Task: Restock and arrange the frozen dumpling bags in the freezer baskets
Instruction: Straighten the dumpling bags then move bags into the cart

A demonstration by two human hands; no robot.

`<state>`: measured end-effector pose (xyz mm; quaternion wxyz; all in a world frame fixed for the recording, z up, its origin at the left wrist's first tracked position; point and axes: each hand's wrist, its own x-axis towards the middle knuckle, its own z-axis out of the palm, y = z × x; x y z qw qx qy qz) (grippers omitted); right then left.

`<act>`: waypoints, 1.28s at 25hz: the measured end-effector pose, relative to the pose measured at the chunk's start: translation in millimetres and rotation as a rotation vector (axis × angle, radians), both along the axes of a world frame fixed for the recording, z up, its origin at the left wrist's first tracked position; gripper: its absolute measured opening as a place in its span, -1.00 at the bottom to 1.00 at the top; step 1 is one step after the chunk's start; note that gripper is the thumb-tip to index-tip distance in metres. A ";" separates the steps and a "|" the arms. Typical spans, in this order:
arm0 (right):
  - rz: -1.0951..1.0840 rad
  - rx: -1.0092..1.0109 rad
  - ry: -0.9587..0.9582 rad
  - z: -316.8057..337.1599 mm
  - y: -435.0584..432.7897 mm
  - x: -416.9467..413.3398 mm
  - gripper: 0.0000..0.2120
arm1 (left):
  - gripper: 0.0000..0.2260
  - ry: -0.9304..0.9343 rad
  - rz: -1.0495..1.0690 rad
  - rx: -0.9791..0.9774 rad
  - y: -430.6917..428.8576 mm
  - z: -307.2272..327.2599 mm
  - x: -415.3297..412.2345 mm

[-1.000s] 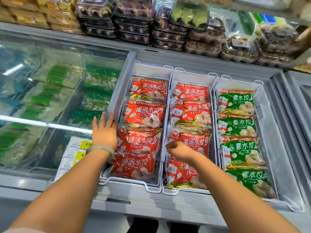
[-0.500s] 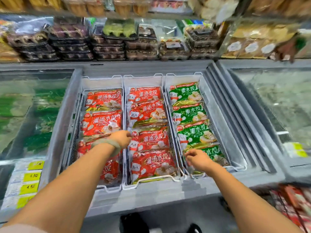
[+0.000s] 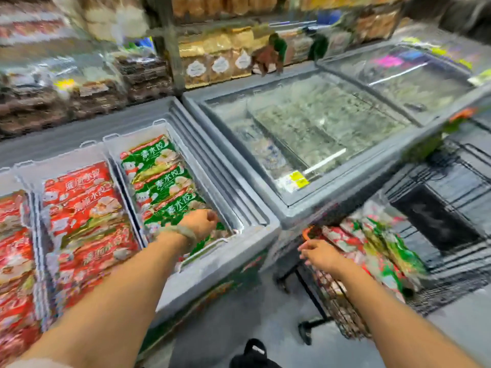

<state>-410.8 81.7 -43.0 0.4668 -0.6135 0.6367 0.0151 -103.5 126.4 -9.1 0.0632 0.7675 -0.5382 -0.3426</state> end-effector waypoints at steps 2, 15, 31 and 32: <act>-0.089 0.018 0.024 -3.7 -2.8 -53.7 -0.70 | -0.75 -0.022 -0.120 -0.013 -28.7 -4.3 -55.5; -0.418 0.207 0.009 -105.4 31.2 -177.2 -0.56 | -0.65 -0.218 -0.905 0.135 -111.5 -109.4 -281.4; -0.465 0.228 0.010 -155.9 49.2 -179.2 -0.59 | -0.57 -0.451 -1.120 0.217 -115.7 -177.4 -297.3; -0.455 0.237 0.013 -155.9 52.3 -178.0 -0.59 | -0.57 -0.450 -1.124 0.228 -111.6 -176.0 -295.1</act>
